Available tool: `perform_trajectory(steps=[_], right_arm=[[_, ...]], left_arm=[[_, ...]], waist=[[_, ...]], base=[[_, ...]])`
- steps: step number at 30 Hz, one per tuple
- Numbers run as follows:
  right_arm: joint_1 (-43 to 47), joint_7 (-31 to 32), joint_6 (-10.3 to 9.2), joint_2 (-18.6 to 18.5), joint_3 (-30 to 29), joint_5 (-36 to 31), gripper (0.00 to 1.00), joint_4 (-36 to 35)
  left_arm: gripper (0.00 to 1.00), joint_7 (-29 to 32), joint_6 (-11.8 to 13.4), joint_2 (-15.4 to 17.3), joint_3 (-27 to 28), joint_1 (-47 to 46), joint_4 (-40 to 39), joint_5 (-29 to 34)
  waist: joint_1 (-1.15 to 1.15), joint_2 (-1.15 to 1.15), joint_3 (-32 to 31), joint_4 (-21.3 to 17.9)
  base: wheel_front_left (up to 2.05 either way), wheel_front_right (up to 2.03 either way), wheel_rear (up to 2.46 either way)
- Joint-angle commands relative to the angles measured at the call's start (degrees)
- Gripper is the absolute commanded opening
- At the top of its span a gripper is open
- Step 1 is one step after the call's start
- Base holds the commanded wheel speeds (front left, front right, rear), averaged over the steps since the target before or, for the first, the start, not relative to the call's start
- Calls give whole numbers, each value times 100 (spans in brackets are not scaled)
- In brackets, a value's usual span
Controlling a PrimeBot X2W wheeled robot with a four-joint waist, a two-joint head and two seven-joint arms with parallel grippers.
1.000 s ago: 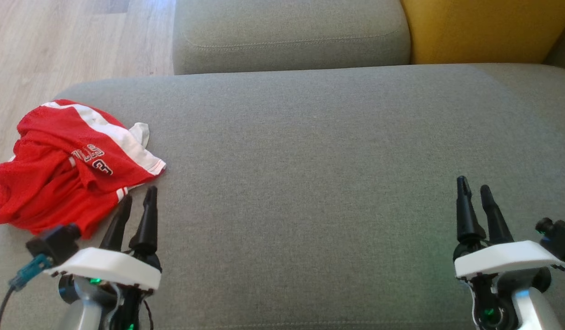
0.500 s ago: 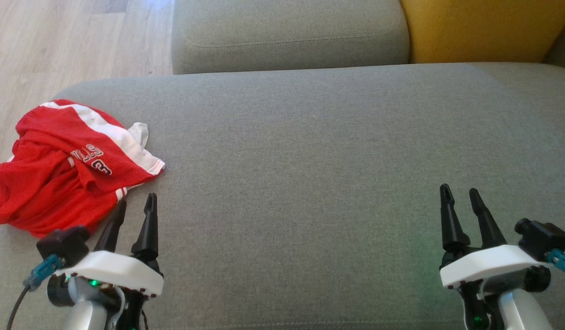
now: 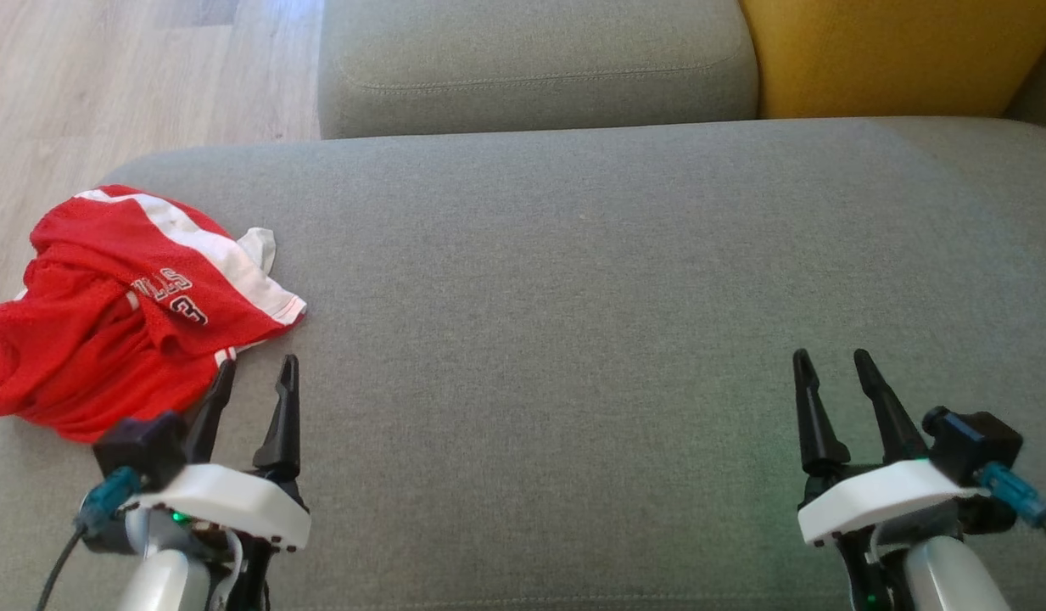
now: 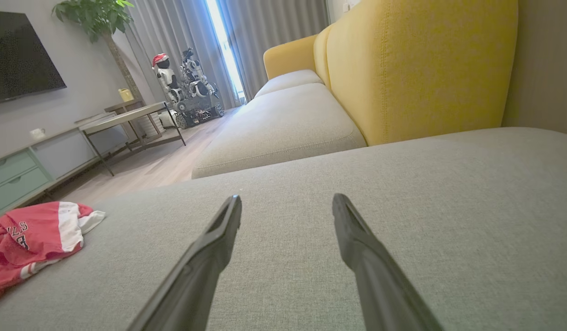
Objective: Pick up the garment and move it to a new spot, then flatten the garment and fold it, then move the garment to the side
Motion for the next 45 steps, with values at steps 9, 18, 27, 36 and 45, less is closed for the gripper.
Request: perform_trajectory(steps=[9, 18, 27, 36, 45], right_arm=[[-262, -201, 21, 51, 66, -677, 100, -168], [-245, -285, 22, 94, 59, -1196, 100, -142], [-240, -381, 24, 121, 55, -1493, 100, -117], [-229, -382, 24, 128, 13, -1168, 100, -77], [-235, -366, 24, 129, -6, -1078, 100, -59]], left_arm=[[100, -229, 55, 221, 47, -404, 8, 609], [100, -382, 132, 275, -28, -458, 113, 1156], [100, -535, 182, 293, -53, -518, 196, 1619], [100, -574, 119, 209, 80, -507, 335, 1492], [100, -574, 92, 166, 134, -500, 385, 1427]], waist=[[0, 0, -9, -5], [0, 0, -20, -33], [0, 0, -19, -42], [0, 0, -13, -35], [0, 0, 4, -39]], base=[[0, 0, 0], [0, 0, 0], [0, 0, 0], [0, 0, 0], [0, 0, 0]])
